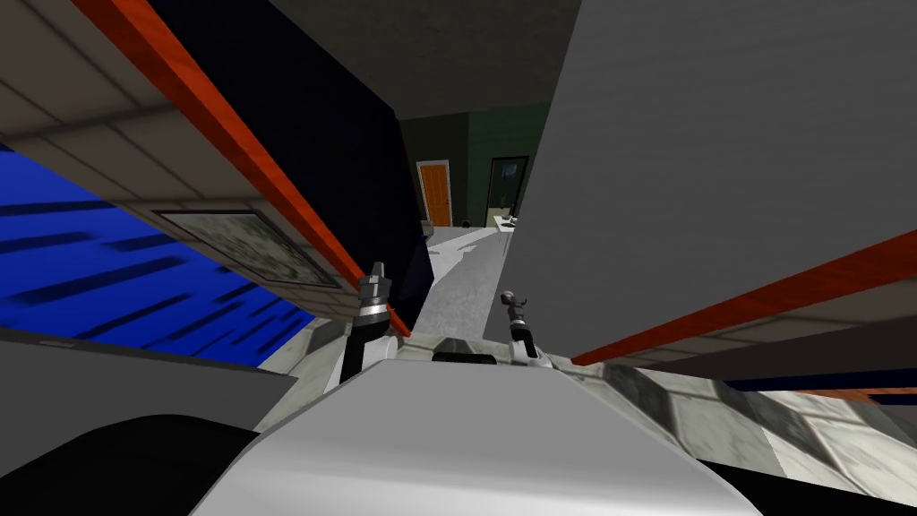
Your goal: Push the door open
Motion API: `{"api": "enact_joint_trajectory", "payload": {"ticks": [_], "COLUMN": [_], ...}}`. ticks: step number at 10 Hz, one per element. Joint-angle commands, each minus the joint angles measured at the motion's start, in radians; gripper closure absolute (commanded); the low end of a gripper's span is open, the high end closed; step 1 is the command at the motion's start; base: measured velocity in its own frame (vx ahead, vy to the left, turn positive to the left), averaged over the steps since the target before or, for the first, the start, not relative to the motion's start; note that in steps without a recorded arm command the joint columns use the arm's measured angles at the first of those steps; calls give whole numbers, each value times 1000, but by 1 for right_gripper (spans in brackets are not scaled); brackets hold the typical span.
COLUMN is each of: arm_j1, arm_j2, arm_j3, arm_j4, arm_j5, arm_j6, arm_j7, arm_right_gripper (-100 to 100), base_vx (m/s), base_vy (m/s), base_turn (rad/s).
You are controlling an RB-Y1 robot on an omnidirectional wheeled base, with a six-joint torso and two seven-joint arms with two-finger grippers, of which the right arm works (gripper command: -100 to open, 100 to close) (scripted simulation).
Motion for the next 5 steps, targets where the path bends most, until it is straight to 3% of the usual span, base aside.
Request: {"api": "enact_joint_trajectory", "payload": {"ticks": [1,5], "arm_j1": [-5,-3], "arm_j2": [-9,-15], "arm_j3": [-16,-58], "arm_j4": [-4,3], "arm_j5": [-8,-31], "arm_j6": [-7,-10], "arm_j7": [3,18], "arm_right_gripper": [100,100], "base_vx": [201,188], "base_vy": [11,31], "base_turn": [-42,-48]}}
